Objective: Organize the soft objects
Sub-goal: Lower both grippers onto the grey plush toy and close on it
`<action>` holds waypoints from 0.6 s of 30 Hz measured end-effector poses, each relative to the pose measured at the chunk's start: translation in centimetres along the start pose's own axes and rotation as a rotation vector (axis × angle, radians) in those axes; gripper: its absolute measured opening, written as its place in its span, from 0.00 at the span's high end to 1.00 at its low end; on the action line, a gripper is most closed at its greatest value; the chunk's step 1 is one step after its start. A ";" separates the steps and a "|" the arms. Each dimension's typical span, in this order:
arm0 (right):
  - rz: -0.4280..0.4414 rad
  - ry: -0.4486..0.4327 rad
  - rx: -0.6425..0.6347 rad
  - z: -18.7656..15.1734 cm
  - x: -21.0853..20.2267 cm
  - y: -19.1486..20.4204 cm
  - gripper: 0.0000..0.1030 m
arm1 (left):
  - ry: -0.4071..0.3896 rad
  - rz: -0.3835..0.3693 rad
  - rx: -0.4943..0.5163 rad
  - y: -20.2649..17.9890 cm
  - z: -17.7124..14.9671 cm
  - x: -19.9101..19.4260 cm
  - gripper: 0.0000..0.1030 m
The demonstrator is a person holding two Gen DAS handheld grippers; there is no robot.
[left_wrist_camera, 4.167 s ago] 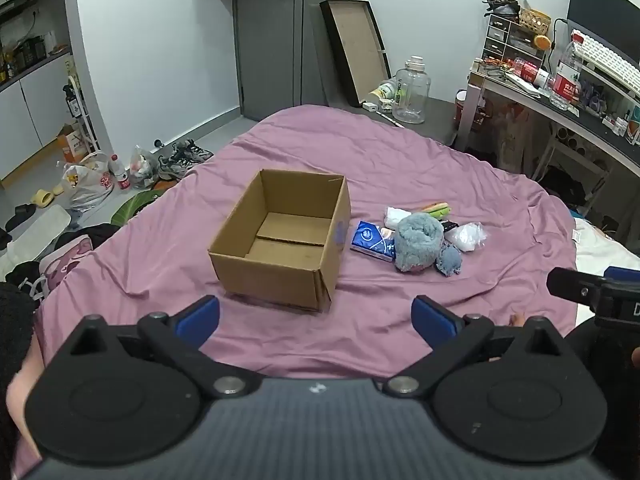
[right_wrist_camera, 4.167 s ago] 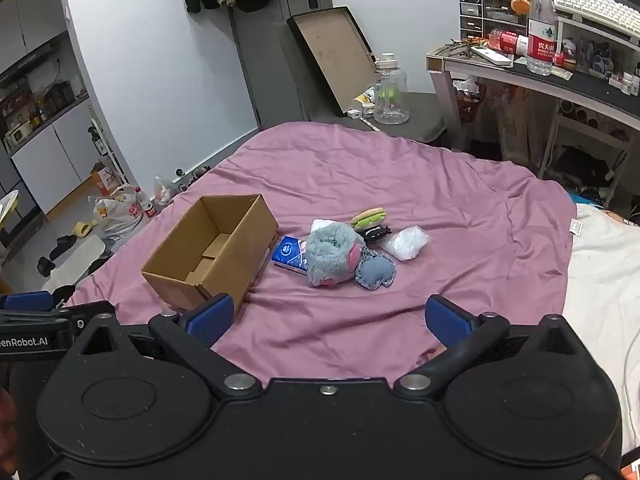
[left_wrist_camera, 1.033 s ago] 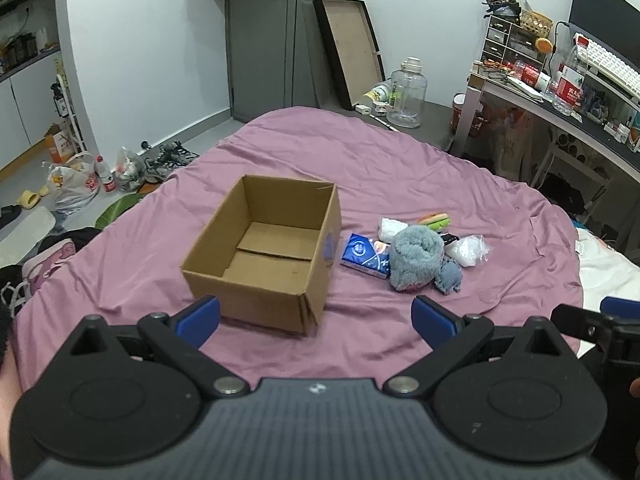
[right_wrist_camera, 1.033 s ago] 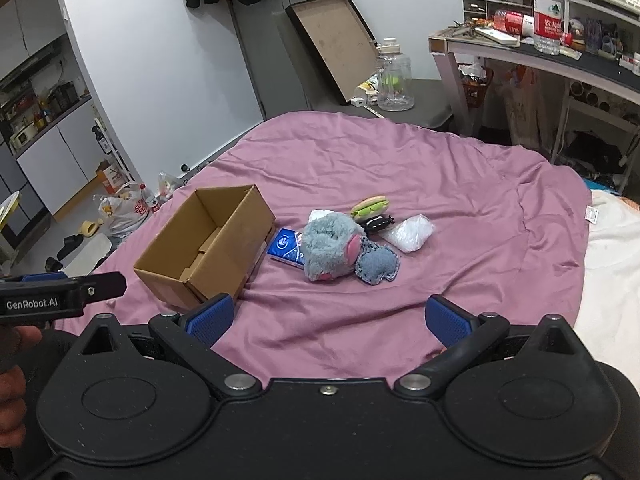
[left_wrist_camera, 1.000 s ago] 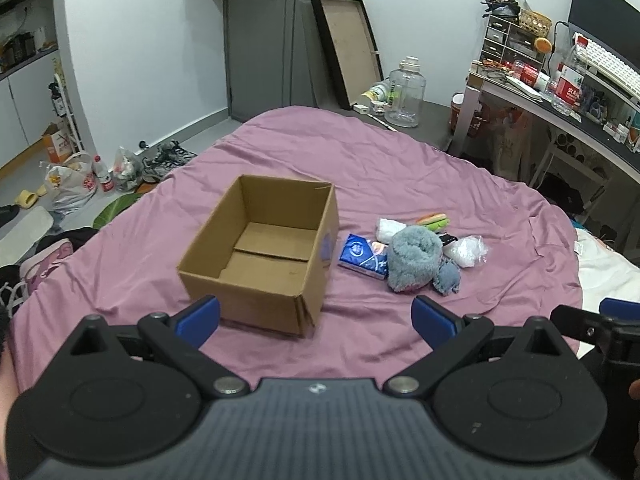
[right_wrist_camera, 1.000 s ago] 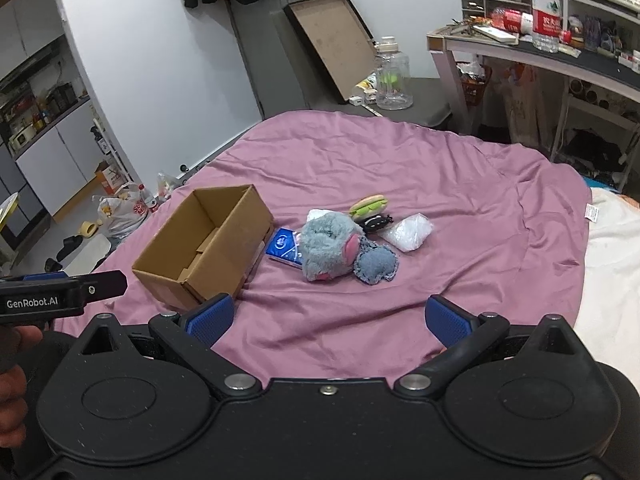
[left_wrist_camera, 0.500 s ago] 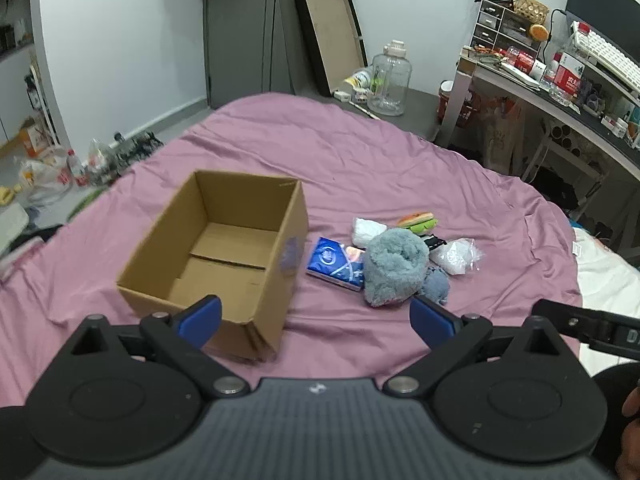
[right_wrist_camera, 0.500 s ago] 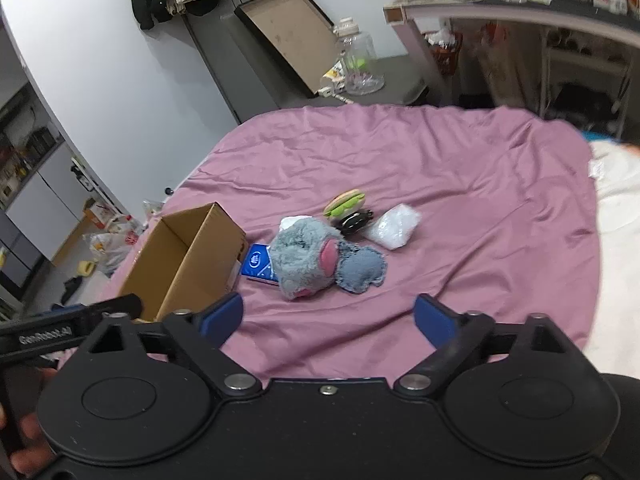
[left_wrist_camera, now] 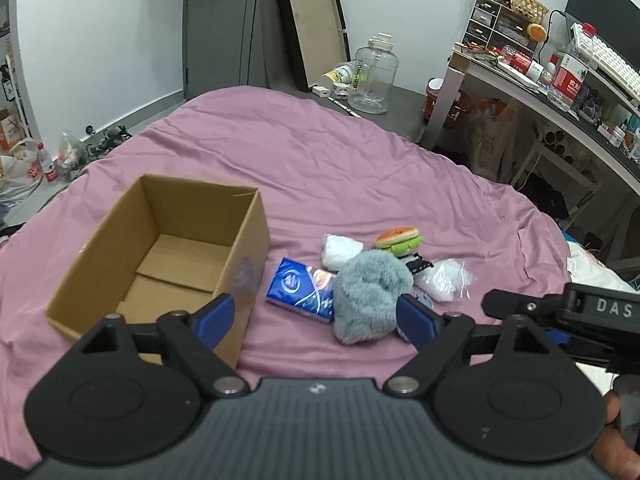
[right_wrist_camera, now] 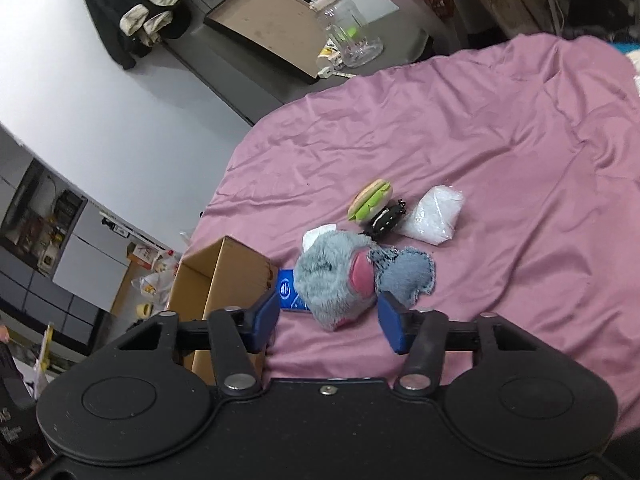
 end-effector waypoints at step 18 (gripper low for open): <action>-0.016 0.132 0.115 1.8 10.0 -2.4 0.63 | 0.109 -0.057 -0.127 -0.1 0.1 9.2 0.48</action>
Point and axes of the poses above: each gripper's, at about its wrist camera, not at the fingertips, and x roughly the way its jaws point, y to its left, z to its top, the point moved 1 cm from there along x, roughly the way its jaws point, and after that the axes turned 11 degrees about -y, right-handed, at the moved point
